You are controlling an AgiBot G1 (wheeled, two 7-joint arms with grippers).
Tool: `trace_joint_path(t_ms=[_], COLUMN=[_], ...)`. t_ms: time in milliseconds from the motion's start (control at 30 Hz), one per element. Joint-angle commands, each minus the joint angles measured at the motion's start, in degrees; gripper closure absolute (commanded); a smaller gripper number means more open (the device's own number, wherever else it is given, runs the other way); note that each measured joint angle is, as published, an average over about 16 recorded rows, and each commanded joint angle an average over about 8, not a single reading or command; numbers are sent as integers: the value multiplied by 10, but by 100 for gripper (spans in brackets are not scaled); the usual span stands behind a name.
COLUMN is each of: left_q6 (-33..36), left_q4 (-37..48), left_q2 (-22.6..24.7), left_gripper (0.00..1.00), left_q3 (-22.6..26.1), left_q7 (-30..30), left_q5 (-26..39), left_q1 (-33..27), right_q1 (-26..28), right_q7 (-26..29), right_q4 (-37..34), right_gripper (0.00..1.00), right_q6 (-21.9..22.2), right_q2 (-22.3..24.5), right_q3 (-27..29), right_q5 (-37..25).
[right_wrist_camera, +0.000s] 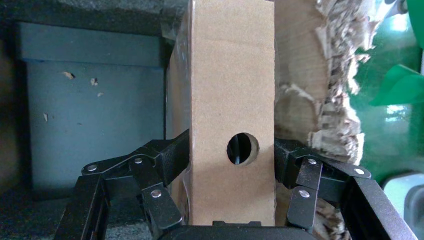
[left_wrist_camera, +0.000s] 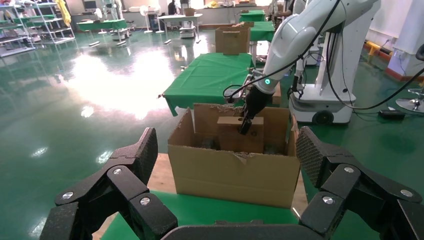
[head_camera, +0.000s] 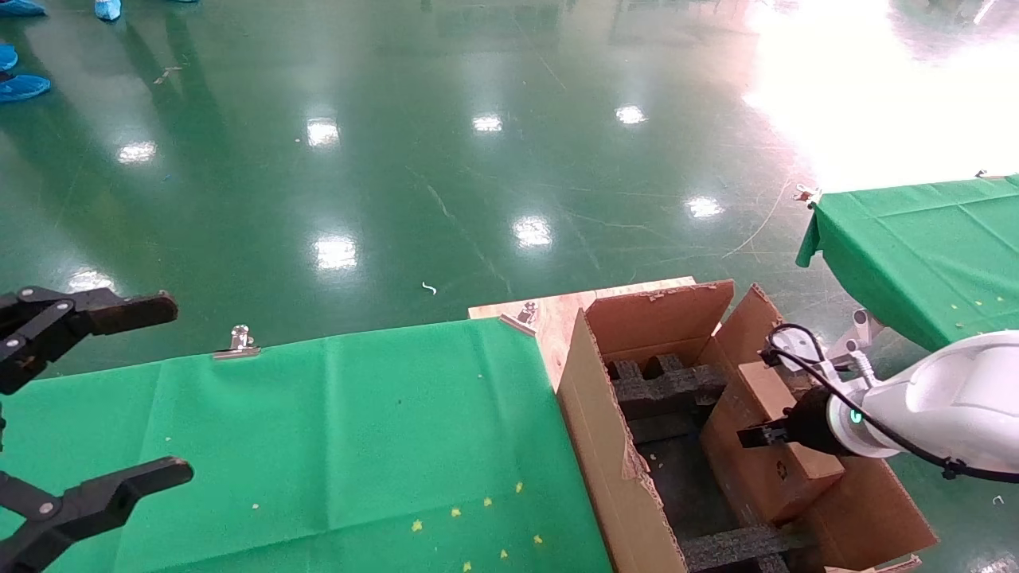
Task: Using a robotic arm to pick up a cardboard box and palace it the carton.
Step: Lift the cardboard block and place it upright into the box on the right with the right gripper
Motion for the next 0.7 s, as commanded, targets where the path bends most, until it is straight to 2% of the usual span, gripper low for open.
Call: trace_joint_path(t_ms=[33, 600, 633, 700], left_q6=[0, 0, 0, 0], left_q4=[0, 0, 0, 0], left_q2=[0, 0, 0, 0], left_gripper=[0, 0, 0, 0], left_q3=[0, 0, 0, 0], left_q7=[0, 0, 0, 0], left_q5=[0, 0, 0, 0], left_q1=[0, 0, 0, 0], right_q1=[-5, -40, -40, -42], right_q7=[9, 59, 60, 61], right_q4=[-1, -13, -13, -15], right_gripper=[100, 99, 96, 75], right_q6=[-2, -9, -9, -9], right_q2=[-4, -32, -33, -35], right_q3=[-1, -6, -6, -6], right_q5=[-4, -30, -31, -31])
